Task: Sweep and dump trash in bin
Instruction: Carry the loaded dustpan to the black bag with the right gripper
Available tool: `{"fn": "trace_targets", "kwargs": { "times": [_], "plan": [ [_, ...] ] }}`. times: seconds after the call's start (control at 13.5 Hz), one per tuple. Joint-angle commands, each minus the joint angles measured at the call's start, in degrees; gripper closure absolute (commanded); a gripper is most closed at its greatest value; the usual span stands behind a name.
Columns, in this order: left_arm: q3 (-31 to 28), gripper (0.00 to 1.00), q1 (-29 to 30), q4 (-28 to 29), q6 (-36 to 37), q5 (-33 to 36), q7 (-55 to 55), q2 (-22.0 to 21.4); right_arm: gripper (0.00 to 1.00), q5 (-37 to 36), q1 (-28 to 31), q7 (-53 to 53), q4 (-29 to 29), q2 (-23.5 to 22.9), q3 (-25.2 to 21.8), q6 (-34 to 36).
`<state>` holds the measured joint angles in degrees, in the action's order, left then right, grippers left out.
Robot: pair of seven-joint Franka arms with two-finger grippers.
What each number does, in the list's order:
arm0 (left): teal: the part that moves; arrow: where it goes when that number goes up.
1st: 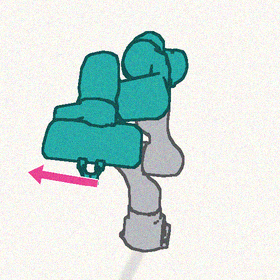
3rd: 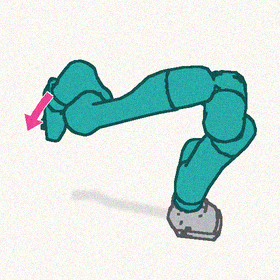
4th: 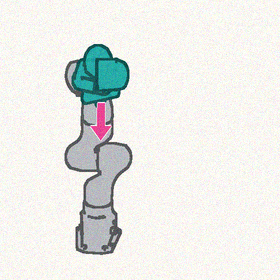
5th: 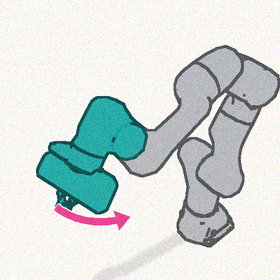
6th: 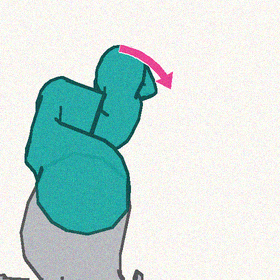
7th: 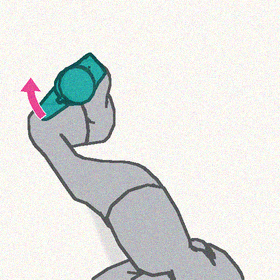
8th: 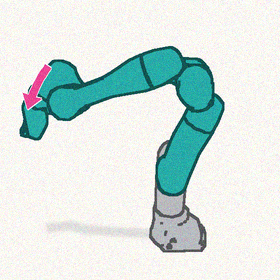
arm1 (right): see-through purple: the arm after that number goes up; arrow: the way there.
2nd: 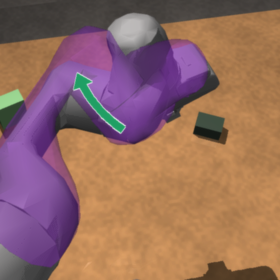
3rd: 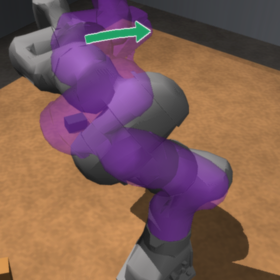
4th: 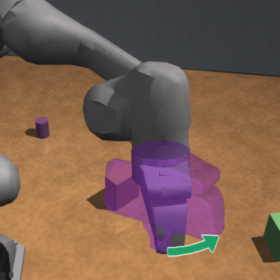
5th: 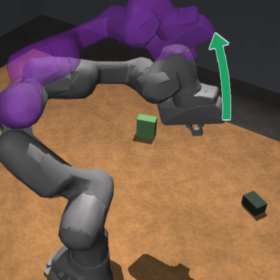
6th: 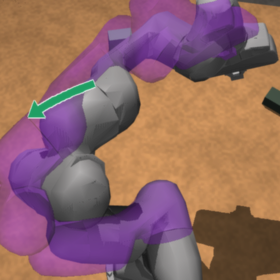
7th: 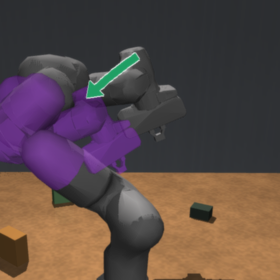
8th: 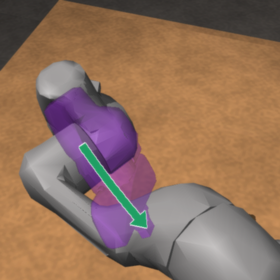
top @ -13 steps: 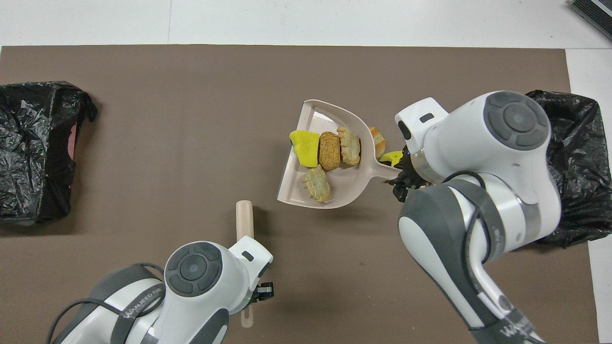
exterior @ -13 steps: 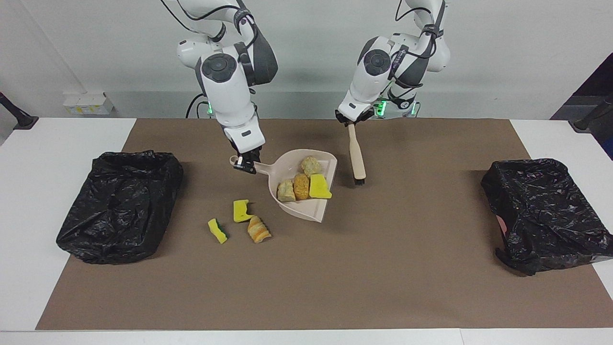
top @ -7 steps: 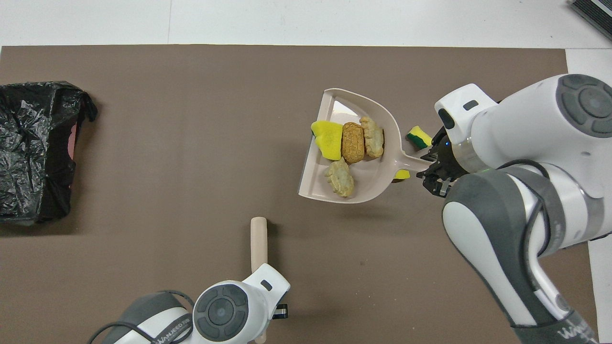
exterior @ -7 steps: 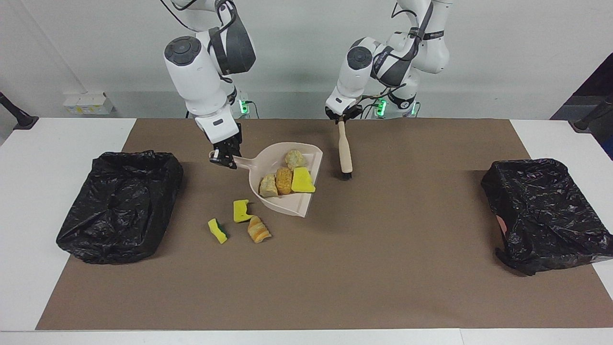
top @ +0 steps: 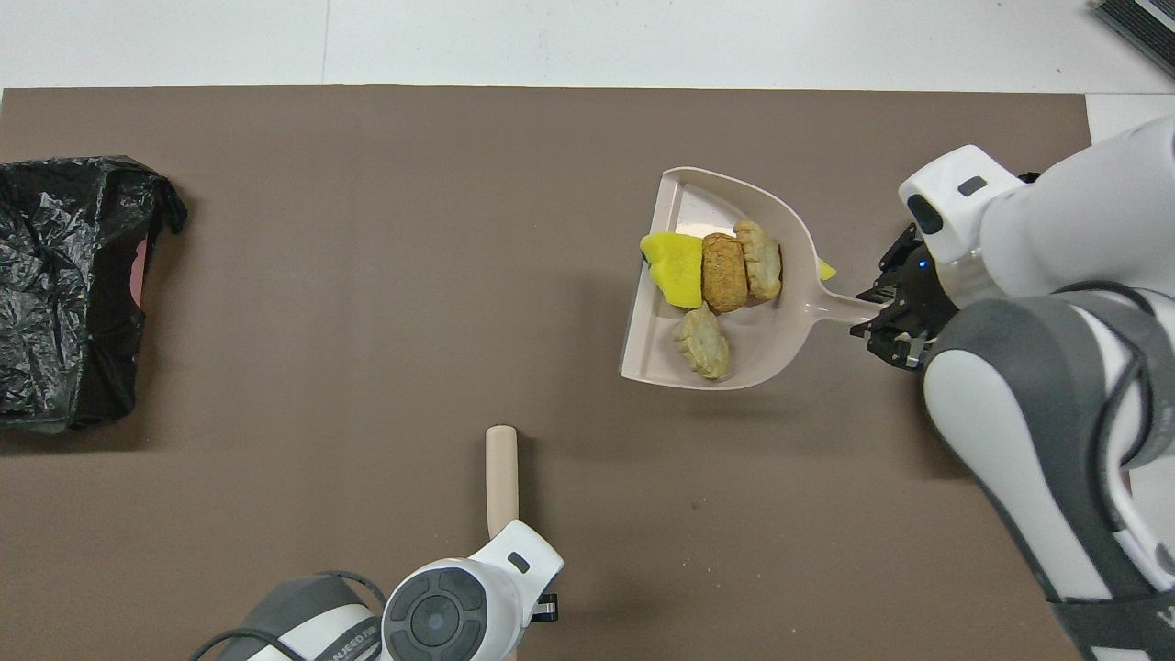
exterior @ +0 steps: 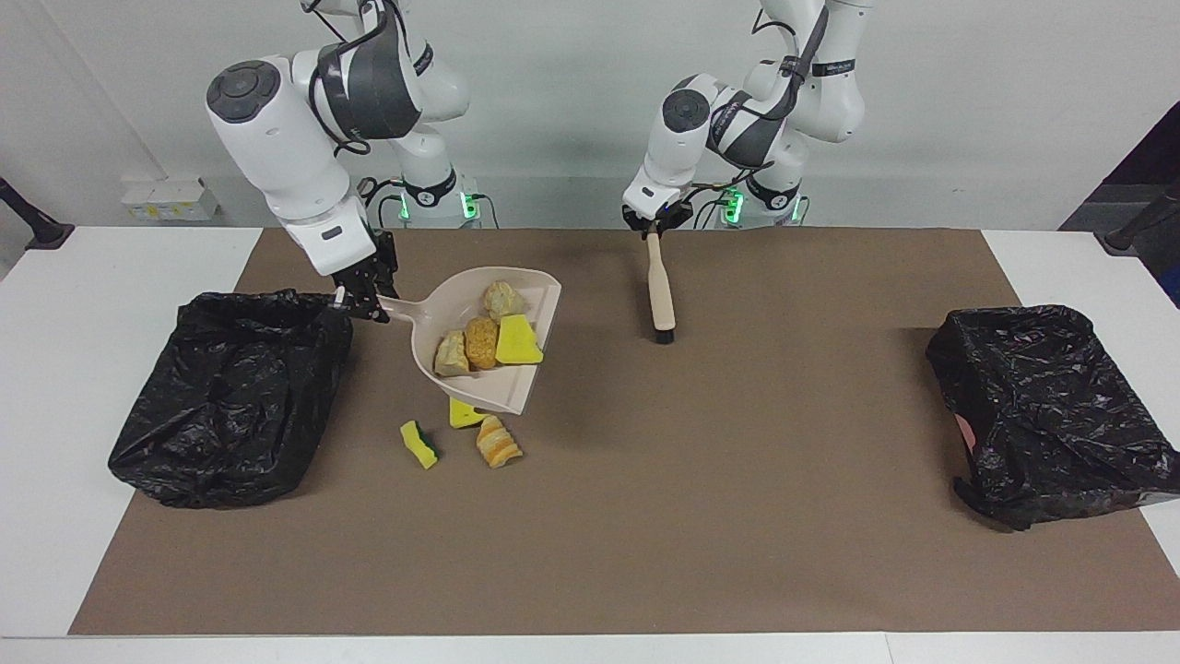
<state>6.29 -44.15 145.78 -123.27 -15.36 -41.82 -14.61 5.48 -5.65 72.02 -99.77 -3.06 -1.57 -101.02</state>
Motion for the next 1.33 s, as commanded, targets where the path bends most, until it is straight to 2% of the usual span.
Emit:
{"fn": "trace_targets", "kwargs": {
  "times": [0.0, 0.07, 0.22, 0.3, 0.37, 0.44, 0.82, 1.04, 1.26],
  "plan": [
    [-0.76, 0.75, -0.94, 1.79, -1.71, -0.73, -0.46, -1.04, 1.0, 1.37, 0.72, 1.63, 1.07, -0.02, 0.25, 1.96],
    [-0.84, 0.47, -0.77, 1.61, -1.45, -0.73, -0.46, -0.86, 1.0, 1.03, 1.16, 2.07, 1.07, -0.02, 0.25, 1.97],
    [-0.93, 0.36, 0.37, 1.44, -1.27, -0.73, -0.2, -0.77, 1.0, 0.5, 2.82, 2.86, 1.16, 0.07, 0.25, 2.05],
    [-0.93, 0.34, 1.77, 1.35, -1.01, -0.73, 0.24, -0.51, 1.0, 0.49, 3.79, 3.74, 1.6, 0.07, 0.16, 2.49],
    [-0.93, 0.25, 3.09, 0.91, -0.83, -0.73, 0.24, -0.42, 1.0, 0.23, 4.67, 4.53, 2.91, -0.1, 0.25, 3.8],
    [-0.93, 0.0, 4.06, 0.39, -0.31, -0.73, -0.02, -0.42, 1.0, -0.73, 5.46, 5.49, 3.96, -0.19, 0.16, 4.94],
    [-1.11, 0.0, 13.71, -4.7, -0.04, 1.11, 1.55, 0.45, 1.0, -5.99, 12.31, 14.53, 6.08, -0.54, 0.25, 7.42],
    [-1.11, 0.0, 23.46, -8.57, -0.04, 3.48, 11.89, 0.63, 1.0, -13.02, 17.32, 21.04, 6.08, -0.81, 0.25, 3.57],
    [-1.11, 0.0, 30.94, -9.11, 0.4, 6.03, 23.5, 0.63, 1.0, -18.82, 20.84, 21.59, 6.08, -1.42, 0.16, -0.05]
  ]
}}
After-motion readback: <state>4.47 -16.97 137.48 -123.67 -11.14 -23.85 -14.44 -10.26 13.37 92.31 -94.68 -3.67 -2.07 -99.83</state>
